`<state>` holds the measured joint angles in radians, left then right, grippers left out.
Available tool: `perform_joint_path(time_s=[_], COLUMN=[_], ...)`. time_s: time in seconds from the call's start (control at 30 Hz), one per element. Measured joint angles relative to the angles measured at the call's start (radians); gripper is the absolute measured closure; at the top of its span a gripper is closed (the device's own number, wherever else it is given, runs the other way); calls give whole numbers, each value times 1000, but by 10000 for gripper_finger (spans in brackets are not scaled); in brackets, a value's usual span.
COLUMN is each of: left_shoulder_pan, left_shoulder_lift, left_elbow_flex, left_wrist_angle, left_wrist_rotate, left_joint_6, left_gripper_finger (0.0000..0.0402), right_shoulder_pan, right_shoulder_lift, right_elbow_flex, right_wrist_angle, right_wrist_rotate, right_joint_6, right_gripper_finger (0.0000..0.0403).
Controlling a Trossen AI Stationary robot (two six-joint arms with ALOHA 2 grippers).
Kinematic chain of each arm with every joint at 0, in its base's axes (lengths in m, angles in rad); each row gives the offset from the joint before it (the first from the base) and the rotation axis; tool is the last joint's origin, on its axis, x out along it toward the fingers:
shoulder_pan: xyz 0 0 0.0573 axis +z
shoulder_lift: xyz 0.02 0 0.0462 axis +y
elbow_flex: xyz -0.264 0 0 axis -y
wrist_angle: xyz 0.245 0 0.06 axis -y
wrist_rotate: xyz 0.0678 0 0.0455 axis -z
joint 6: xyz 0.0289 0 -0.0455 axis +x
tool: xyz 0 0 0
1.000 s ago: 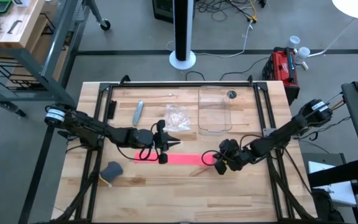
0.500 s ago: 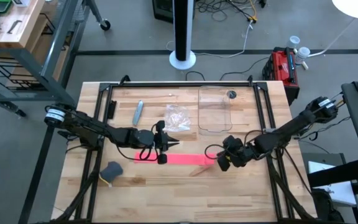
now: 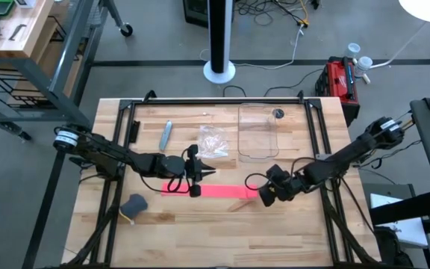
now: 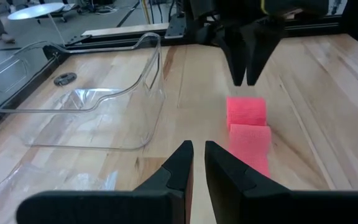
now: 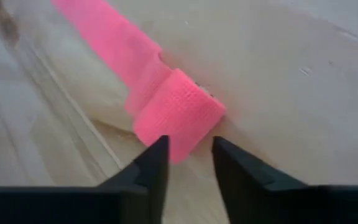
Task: Roll bandage
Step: Roll the pink bandage
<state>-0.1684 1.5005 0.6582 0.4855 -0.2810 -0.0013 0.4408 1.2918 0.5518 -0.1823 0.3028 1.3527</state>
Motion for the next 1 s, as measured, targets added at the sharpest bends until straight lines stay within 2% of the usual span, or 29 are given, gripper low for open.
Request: perform_joint_path(time_s=[0.23,0.47,0.7,1.0], left_shoulder_pan=[0,0,0,0], left_shoulder_lift=[0,0,0,0], left_elbow_flex=[0,1,1,1], left_wrist_angle=[3,2,3,8], left_wrist_rotate=[0,0,0,-1], left_joint_6=[0,0,0,0], left_gripper_finger=[370,370,370,370], right_shoulder_pan=[-29,-59,-79,-95], right_shoulder_lift=[61,98,120,127], right_elbow_flex=[0,0,0,0], right_wrist_angle=[71,122,149,163], right_wrist_rotate=[-45,-68,-68,-68], right_joint_6=[44,24,24,2], right_gripper_finger=[164,115,119,182])
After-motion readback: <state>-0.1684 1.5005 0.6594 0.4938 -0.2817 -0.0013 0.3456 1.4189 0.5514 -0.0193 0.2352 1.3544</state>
